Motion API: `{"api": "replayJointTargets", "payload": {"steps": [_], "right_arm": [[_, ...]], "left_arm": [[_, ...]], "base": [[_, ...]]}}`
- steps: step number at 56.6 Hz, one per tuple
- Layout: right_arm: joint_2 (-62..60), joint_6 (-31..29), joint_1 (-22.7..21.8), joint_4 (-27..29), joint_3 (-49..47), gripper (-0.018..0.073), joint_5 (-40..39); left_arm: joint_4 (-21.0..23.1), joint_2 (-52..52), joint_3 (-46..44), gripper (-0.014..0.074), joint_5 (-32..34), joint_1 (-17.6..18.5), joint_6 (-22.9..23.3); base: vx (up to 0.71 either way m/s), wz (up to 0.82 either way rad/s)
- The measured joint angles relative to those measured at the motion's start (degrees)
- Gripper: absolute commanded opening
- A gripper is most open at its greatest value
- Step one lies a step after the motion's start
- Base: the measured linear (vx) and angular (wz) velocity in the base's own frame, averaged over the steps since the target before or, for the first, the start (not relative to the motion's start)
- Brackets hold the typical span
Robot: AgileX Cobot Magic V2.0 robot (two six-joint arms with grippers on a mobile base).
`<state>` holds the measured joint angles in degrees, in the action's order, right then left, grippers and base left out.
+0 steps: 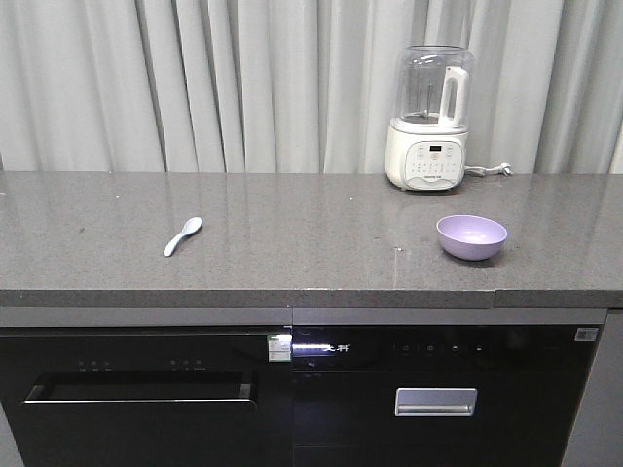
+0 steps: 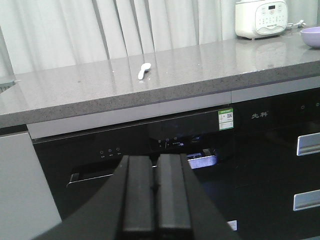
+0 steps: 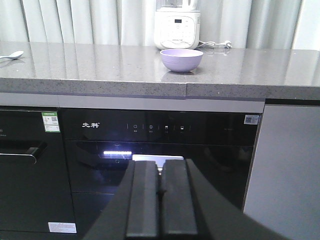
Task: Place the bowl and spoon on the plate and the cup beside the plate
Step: 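Drive the base toward the white spoon and lavender bowl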
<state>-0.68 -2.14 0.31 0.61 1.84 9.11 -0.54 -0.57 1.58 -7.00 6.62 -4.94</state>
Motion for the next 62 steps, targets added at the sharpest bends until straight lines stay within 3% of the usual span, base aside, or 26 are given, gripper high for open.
{"api": "replayJointTargets", "payload": {"steps": [62], "right_arm": [[0.0, 0.0, 0.0, 0.0, 0.0, -0.0006, 0.0]], "left_arm": [[0.0, 0.0, 0.0, -0.0006, 0.0, 0.0, 0.0]], "base": [[0.01, -0.02]]}}
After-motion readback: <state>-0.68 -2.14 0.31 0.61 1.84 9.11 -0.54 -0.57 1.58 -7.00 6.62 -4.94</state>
